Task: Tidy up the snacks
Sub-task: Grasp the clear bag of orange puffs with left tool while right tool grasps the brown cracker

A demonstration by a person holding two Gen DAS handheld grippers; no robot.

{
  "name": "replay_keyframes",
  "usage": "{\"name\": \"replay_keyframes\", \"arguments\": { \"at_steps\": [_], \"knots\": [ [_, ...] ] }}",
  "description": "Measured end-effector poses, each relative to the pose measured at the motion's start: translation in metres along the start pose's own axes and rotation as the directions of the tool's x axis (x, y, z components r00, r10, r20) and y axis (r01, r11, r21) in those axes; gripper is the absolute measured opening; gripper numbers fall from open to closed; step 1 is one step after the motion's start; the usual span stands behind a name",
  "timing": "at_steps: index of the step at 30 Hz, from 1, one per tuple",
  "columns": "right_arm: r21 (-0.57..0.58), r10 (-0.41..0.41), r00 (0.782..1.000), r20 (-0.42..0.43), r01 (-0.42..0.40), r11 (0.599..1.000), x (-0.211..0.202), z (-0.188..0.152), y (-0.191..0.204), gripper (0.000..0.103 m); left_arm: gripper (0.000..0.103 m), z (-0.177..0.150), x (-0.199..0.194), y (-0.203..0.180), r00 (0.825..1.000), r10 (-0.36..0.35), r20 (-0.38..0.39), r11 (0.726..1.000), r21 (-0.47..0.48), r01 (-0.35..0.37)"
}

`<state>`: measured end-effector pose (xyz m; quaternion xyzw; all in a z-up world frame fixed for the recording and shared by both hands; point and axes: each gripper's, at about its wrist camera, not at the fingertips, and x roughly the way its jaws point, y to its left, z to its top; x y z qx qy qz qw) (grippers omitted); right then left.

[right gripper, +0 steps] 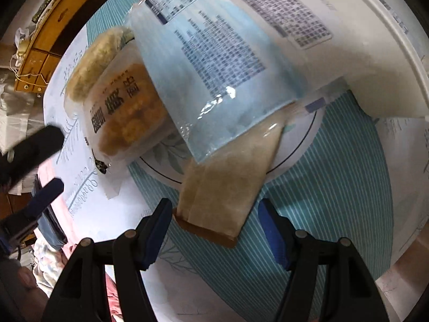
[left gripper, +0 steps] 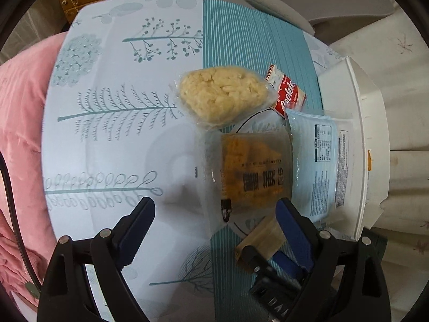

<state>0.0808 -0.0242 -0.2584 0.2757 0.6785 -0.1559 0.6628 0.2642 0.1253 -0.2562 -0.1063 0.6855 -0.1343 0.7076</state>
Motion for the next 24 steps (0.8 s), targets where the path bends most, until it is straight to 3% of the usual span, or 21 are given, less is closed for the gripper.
{"name": "replay_keyframes", "arguments": {
  "at_steps": [11, 24],
  "knots": [
    [-0.072, -0.077, 0.997, 0.018, 0.078, 0.994, 0.004, 0.014, 0.019, 0.065, 0.091, 0.02, 0.031, -0.028, 0.998, 0.035, -0.047, 0.999, 0.012, -0.035],
    [-0.1, -0.033, 0.999, 0.0, 0.032, 0.994, -0.003, 0.022, 0.003, 0.053, 0.096, 0.039, 0.066, -0.049, 0.992, 0.088, -0.094, 0.995, -0.039, -0.092]
  ]
}}
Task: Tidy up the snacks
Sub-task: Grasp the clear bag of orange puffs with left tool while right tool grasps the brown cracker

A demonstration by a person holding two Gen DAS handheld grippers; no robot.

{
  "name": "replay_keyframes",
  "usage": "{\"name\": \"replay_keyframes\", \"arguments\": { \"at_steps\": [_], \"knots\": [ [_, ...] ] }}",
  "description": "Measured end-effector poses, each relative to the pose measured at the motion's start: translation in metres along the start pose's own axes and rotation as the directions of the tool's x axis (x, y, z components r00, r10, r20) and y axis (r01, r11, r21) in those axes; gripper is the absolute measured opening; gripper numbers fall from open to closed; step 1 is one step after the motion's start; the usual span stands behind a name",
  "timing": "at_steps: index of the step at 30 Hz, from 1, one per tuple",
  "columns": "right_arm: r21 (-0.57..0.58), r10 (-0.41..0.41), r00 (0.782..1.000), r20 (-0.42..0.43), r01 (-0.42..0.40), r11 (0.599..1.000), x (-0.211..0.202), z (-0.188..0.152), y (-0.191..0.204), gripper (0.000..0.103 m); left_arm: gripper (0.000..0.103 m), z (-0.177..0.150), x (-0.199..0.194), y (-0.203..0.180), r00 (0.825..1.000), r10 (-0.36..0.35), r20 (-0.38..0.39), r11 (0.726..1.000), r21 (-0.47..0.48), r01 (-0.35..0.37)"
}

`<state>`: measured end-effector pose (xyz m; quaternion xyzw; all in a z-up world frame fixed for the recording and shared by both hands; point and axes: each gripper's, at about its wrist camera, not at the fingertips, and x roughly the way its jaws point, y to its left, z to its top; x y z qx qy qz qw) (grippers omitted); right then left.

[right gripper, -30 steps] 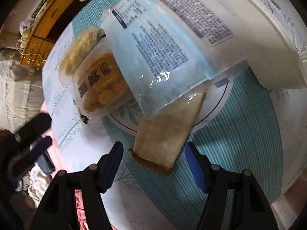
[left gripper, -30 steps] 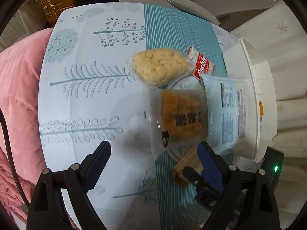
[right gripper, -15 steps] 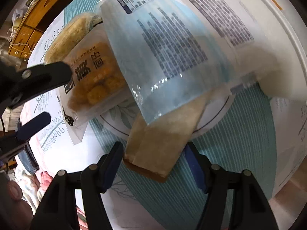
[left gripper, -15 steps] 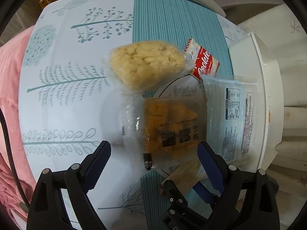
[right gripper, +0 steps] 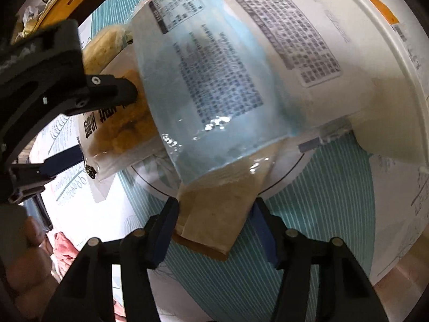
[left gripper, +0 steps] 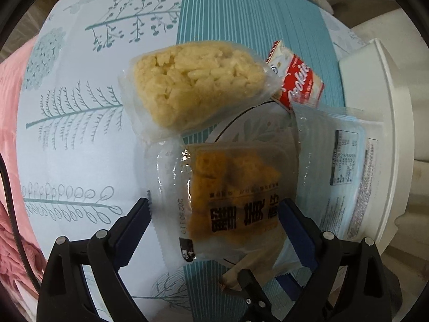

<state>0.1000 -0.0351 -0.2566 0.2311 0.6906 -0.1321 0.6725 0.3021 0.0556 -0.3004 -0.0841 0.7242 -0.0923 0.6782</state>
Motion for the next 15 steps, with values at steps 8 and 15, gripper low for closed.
{"name": "replay_keyframes", "arguments": {
  "at_steps": [8, 15],
  "knots": [
    [0.014, 0.043, 0.999, -0.01, -0.043, 0.999, -0.004, 0.002, -0.025, 0.044, 0.103, 0.011, 0.021, -0.026, 1.0, 0.023, 0.011, 0.999, -0.033, -0.023],
    [0.017, 0.055, 0.998, -0.018, -0.054, 0.998, -0.006, -0.003, -0.043, 0.044, 0.102, 0.013, 0.033, -0.026, 1.0, 0.004, -0.025, 0.999, -0.047, -0.005]
  ]
}}
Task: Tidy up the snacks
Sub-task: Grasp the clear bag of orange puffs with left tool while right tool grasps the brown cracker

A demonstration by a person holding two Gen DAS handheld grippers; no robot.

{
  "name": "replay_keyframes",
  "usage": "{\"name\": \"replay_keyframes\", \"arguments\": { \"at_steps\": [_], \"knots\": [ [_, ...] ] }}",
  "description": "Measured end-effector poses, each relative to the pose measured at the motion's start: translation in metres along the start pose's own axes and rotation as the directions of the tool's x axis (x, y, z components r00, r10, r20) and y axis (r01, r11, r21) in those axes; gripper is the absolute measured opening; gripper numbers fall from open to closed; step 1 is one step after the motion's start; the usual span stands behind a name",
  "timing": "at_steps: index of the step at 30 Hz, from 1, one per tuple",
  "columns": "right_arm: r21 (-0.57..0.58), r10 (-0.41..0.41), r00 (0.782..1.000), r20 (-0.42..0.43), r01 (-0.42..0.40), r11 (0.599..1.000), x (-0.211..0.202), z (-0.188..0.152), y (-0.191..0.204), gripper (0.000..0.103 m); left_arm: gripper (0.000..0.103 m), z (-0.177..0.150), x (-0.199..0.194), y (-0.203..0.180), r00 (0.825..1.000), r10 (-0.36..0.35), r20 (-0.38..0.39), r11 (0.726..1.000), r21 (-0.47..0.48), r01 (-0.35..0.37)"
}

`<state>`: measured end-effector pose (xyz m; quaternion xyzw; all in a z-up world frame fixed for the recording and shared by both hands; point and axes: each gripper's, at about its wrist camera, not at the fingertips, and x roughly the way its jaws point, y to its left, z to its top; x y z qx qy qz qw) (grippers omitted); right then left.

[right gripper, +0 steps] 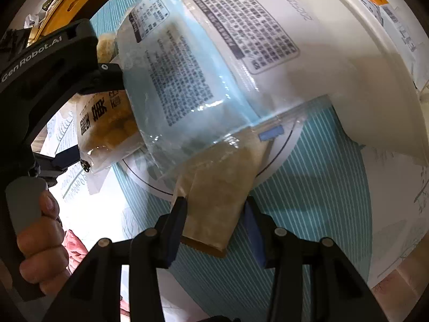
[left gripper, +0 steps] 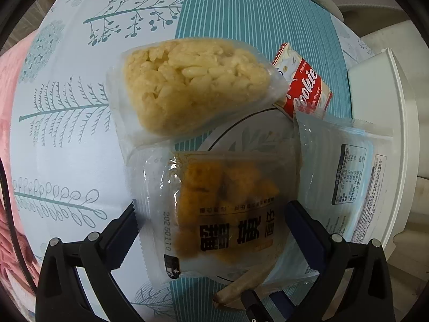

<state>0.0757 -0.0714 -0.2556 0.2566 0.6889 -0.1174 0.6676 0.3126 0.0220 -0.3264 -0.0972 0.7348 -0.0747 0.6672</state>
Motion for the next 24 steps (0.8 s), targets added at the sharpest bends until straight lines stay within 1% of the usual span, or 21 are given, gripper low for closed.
{"name": "replay_keyframes", "arguments": {
  "at_steps": [3, 5, 8, 9, 14, 16, 20, 24],
  "knots": [
    [0.006, 0.004, 1.0, -0.008, -0.004, 1.0, -0.002, 0.0, -0.011, 0.043, 0.09, -0.002, 0.003, 0.002, 0.999, -0.037, -0.003, 0.999, -0.008, 0.037],
    [0.01, 0.007, 1.0, -0.014, -0.007, 1.0, -0.001, -0.003, -0.013, 0.043, 0.086, -0.004, 0.005, 0.002, 0.999, -0.047, -0.004, 0.999, -0.006, 0.047],
    [0.018, 0.01, 1.0, -0.023, -0.009, 1.0, -0.001, -0.007, -0.019, 0.043, 0.084, -0.011, 0.006, 0.007, 0.998, -0.059, -0.007, 0.998, -0.021, 0.058],
    [0.022, 0.01, 1.0, -0.026, -0.009, 1.0, 0.002, -0.018, -0.02, 0.043, 0.084, -0.013, 0.006, 0.009, 0.998, -0.062, -0.009, 0.998, -0.027, 0.061],
    [0.043, 0.007, 0.999, -0.043, -0.005, 0.999, 0.006, -0.036, -0.03, 0.043, 0.083, -0.025, 0.005, 0.02, 0.999, -0.049, -0.022, 0.998, -0.041, 0.048],
    [0.052, 0.007, 0.999, -0.054, -0.004, 0.999, 0.003, -0.034, -0.037, 0.043, 0.083, -0.029, 0.004, 0.025, 0.998, -0.046, -0.035, 0.998, -0.054, 0.044],
    [0.074, 0.008, 0.998, -0.07, -0.003, 0.997, 0.008, -0.043, -0.038, 0.043, 0.08, -0.04, 0.0, 0.038, 0.998, -0.041, -0.053, 0.996, -0.078, 0.037],
    [0.094, 0.008, 0.996, -0.084, 0.0, 0.996, 0.002, -0.051, -0.044, 0.043, 0.077, -0.056, -0.004, 0.051, 0.997, -0.04, -0.061, 0.995, -0.096, 0.034]
  ]
}}
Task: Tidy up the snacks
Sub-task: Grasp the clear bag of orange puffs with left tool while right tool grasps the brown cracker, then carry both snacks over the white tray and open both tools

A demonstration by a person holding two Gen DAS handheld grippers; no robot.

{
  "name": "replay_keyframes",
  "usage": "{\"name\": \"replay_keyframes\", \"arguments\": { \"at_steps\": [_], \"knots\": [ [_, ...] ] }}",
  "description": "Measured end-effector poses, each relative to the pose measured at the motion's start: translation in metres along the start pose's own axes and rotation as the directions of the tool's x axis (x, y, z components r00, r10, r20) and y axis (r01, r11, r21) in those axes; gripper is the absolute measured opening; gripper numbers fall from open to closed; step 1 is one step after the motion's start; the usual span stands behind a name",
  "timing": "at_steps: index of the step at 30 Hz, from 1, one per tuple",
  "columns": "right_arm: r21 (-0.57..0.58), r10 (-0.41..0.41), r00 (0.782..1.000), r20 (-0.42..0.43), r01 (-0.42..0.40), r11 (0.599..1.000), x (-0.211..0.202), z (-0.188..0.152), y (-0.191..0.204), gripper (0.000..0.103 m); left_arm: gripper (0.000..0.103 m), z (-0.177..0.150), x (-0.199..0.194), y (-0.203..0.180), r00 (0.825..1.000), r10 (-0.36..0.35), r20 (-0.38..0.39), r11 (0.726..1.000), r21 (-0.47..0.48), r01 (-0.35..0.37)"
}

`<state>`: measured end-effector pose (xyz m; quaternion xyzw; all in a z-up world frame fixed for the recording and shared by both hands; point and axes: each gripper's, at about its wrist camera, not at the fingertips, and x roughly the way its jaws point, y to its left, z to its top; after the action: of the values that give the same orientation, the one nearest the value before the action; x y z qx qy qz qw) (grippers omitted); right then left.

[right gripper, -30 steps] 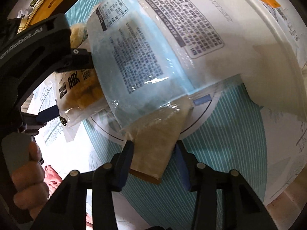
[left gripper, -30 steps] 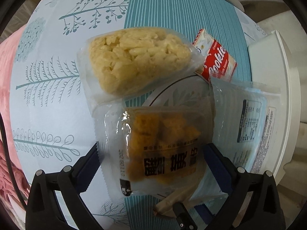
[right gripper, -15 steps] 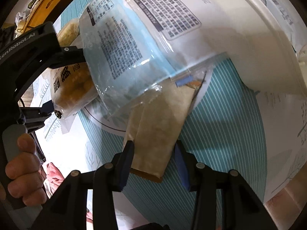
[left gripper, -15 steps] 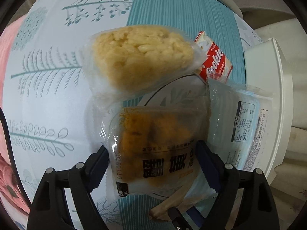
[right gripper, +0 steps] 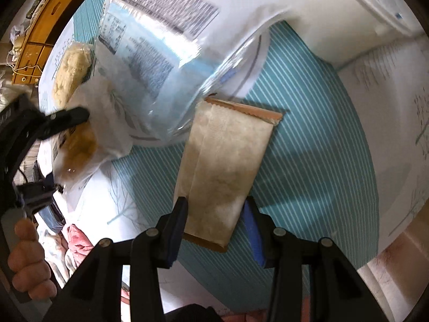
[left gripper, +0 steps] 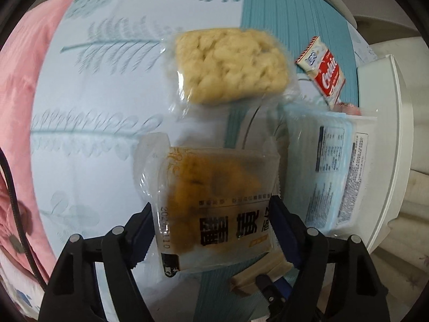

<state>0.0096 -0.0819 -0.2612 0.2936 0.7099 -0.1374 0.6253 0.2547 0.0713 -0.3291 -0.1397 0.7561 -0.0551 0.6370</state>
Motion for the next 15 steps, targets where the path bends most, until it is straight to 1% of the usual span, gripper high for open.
{"name": "replay_keyframes", "arguments": {
  "at_steps": [3, 5, 8, 12, 15],
  "knots": [
    [-0.003, -0.007, 1.0, -0.009, 0.007, 1.0, 0.002, -0.009, 0.013, 0.042, 0.077, -0.013, -0.002, 0.009, 1.0, -0.001, -0.005, 1.0, -0.007, 0.001],
    [-0.012, -0.004, 1.0, -0.01, 0.004, 1.0, 0.004, -0.019, 0.018, 0.042, 0.076, -0.027, -0.002, 0.019, 1.0, -0.007, -0.003, 1.0, -0.014, 0.007],
    [-0.033, 0.005, 1.0, 0.001, -0.005, 0.999, -0.002, -0.028, 0.021, 0.042, 0.076, -0.044, -0.005, 0.029, 1.0, -0.016, 0.009, 1.0, -0.019, 0.016],
    [-0.084, 0.029, 0.999, 0.025, -0.027, 0.996, -0.001, -0.046, 0.041, 0.042, 0.076, -0.068, -0.013, 0.036, 0.995, -0.067, 0.073, 0.998, -0.006, 0.068],
    [-0.125, 0.057, 0.997, 0.042, -0.051, 0.991, -0.009, -0.053, 0.048, 0.042, 0.076, -0.088, -0.023, 0.043, 0.986, -0.106, 0.126, 0.994, -0.006, 0.107]
  ]
}}
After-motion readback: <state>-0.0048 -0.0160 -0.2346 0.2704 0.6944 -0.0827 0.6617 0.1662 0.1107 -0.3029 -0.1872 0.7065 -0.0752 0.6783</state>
